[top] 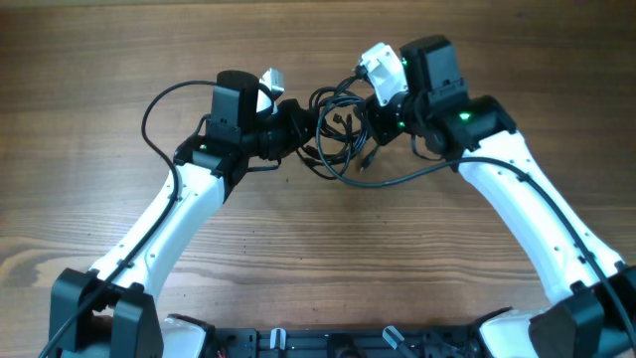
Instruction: Untangle cables
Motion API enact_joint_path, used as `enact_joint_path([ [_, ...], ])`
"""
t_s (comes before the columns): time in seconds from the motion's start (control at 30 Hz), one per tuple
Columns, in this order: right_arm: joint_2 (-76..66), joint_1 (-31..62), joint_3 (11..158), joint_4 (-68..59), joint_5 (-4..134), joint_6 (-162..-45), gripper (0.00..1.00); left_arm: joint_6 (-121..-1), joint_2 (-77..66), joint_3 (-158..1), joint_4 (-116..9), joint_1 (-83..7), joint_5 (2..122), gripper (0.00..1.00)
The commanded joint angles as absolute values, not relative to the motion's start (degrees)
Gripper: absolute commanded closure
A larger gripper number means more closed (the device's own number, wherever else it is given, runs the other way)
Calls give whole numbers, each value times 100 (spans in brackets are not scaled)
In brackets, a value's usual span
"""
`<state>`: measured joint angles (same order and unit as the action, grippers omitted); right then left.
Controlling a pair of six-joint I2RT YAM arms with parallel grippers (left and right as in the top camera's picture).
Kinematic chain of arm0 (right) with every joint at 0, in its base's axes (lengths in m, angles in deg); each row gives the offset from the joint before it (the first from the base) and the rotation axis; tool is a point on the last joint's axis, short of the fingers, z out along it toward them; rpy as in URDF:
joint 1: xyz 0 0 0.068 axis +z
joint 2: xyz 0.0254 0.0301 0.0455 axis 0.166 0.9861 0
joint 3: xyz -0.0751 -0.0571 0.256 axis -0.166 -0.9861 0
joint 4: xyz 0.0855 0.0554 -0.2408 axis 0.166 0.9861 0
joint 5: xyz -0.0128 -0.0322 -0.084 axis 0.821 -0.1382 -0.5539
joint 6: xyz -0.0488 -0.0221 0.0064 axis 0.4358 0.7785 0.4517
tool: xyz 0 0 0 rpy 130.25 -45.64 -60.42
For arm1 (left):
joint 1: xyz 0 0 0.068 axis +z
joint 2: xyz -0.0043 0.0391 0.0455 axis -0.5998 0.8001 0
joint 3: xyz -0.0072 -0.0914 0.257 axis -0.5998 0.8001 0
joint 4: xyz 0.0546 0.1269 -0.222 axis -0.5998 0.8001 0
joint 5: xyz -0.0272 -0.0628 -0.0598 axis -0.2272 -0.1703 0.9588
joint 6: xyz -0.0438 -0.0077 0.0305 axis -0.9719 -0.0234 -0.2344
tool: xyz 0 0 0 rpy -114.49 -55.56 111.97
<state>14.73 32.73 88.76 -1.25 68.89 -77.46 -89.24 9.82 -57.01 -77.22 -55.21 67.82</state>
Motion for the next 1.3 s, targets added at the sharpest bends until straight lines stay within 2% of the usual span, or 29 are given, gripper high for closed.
enact_joint_path([
  [0.0,1696,3284,8887,-208,6616,-7206,60,-9011,833,-5708,-7729,-5512,6872,96],
  [0.2,2225,3287,8887,-450,6714,-6889,59,-9009,833,-5708,-7705,-5512,6944,96],
  [0.3,2245,3284,8887,-577,7049,-6911,63,-9009,833,-5708,-7705,-5512,6944,96],
  [0.37,2245,3284,8887,-673,7204,-6996,72,-9009,833,-5708,-7705,-5512,6942,96],
  [0.4,2242,3284,8889,-745,7226,-7232,83,-9009,833,-5708,-7703,-5512,6942,96],
  [0.47,2242,3284,8889,-820,7228,-7510,95,-8989,833,-5708,-7692,-5512,6940,96],
  [0.67,2033,3258,8900,-805,7812,-8067,96,-8985,844,-5708,-7641,-5512,6804,96],
  [0.8,1464,3040,8900,-776,8264,-8837,96,-8968,844,-5708,-7134,-5512,5952,96],
  [0.93,872,2478,8900,-693,8920,-9512,96,-8917,844,-5708,-6531,-5510,5121,96],
  [1.13,772,1341,8898,-601,10255,-10531,96,-8404,844,-5708,-6376,-5510,4839,96],
  [1.27,776,895,8898,-435,10323,-10605,96,-8150,844,-5705,-6347,-5505,4774,96],
])
